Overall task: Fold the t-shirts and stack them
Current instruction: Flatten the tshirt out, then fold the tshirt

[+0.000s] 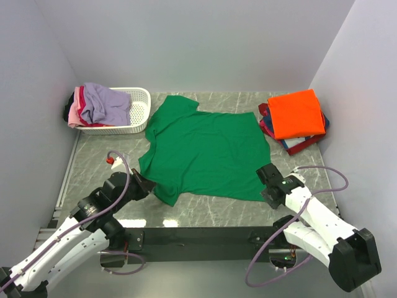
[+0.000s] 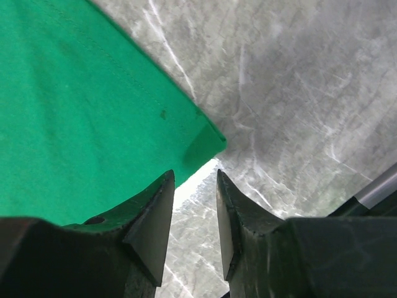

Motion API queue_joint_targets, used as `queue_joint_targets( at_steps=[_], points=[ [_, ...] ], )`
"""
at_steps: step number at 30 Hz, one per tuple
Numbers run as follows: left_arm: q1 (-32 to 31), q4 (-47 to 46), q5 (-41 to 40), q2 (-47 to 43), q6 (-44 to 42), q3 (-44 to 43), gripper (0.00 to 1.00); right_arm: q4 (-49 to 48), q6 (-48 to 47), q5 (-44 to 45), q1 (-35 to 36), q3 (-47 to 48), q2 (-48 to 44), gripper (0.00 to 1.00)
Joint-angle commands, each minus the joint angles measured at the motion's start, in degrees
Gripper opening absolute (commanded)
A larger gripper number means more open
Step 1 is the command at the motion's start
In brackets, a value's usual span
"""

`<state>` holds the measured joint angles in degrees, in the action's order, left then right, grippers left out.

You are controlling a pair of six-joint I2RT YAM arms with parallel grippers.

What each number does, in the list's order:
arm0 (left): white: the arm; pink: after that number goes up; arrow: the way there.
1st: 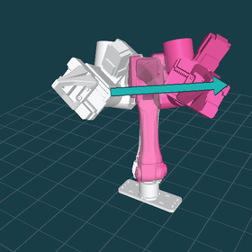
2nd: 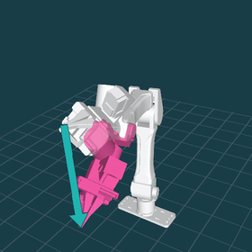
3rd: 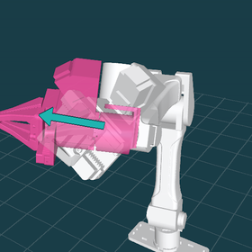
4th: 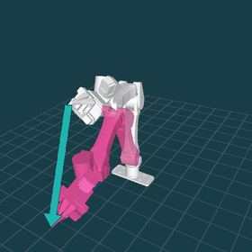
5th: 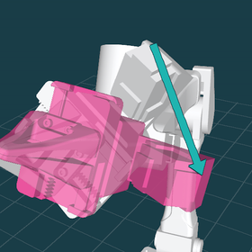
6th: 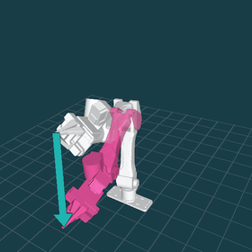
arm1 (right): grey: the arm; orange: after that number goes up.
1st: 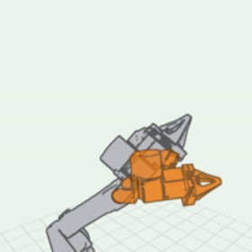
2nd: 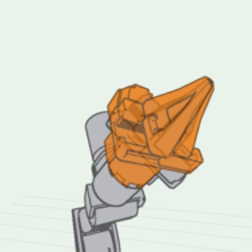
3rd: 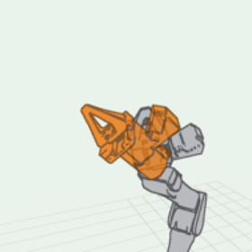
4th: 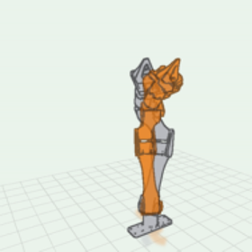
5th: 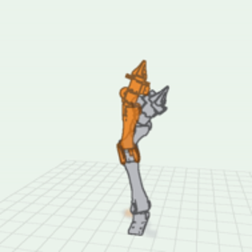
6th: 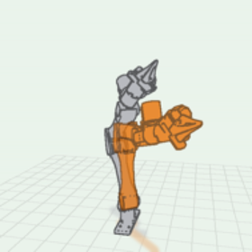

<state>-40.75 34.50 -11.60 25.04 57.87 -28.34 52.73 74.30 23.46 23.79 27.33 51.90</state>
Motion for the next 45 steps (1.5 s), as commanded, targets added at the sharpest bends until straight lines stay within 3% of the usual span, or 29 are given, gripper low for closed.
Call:
queue_joint_targets(
  at_steps=[1, 25, 36, 39, 43, 45],
  points=[
    [-0.12, -2.16, 0.78, 0.01, -1.0, -1.55, 0.01, -2.01, 0.32, 1.24, -0.32, 0.62, 0.13, 0.4],
    [-0.2, -1.72, 0.78, -1.04, -0.65, -1.63, 0.01, -5.53, -0.65, -1.75, -0.41, -2.37, 2.86, 0.35],
    [-0.2, -1.54, 0.7, -1.57, -0.65, -1.72, 0.01, -6.41, -3.2, -2.72, -0.33, -1.85, 5.23, 0.28],
    [-0.2, -1.37, 0.61, -1.57, -0.56, -1.81, 0.01, -6.67, -3.46, -2.37, -0.41, -1.84, 5.58, 0.22],
    [-0.2, -1.37, 0.17, -1.83, -0.47, -1.81, 0.01, -7.82, -3.81, -1.32, -0.32, -1.93, 5.23, 0.0],
    [-0.2, -1.28, -0.01, -1.75, -0.39, -1.81, 0.0, -8.34, -4.17, -0.7, -0.33, -1.93, 5.23, 0.0]
  ],
)
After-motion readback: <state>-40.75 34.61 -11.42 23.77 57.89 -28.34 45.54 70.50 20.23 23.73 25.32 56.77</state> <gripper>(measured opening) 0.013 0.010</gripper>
